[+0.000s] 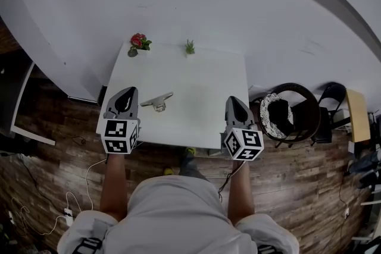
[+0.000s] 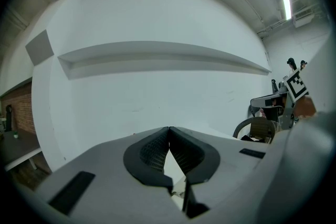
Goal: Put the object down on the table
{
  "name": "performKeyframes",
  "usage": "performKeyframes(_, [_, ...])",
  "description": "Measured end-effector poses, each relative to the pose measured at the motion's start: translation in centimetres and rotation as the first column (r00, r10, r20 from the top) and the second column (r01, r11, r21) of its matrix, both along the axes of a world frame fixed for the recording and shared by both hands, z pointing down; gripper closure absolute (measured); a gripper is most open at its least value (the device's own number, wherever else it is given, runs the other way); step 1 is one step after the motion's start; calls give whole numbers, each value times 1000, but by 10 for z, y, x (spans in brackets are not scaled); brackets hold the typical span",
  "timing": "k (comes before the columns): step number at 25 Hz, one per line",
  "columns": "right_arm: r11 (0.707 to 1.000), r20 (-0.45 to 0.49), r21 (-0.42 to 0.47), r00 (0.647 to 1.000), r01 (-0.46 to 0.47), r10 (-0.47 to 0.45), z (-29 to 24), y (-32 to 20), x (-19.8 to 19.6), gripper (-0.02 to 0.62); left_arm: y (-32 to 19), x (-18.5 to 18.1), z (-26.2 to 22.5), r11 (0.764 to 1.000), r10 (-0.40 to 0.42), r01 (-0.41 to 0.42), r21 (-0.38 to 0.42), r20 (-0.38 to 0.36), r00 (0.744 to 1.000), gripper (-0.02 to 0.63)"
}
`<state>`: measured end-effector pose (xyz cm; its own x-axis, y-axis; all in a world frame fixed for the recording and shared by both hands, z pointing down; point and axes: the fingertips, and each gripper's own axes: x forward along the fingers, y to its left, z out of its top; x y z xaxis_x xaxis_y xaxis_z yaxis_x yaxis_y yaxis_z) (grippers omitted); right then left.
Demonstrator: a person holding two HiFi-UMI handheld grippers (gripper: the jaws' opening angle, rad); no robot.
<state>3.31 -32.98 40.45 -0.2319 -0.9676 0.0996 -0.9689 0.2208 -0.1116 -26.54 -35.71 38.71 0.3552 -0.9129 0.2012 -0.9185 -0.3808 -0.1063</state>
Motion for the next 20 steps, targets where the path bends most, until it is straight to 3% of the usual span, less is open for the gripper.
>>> performKeyframes(20, [1000, 1, 17, 1000, 12, -12, -8, -1, -13, 588, 1, -17, -6, 1000, -5, 5, 17, -14, 1000, 586])
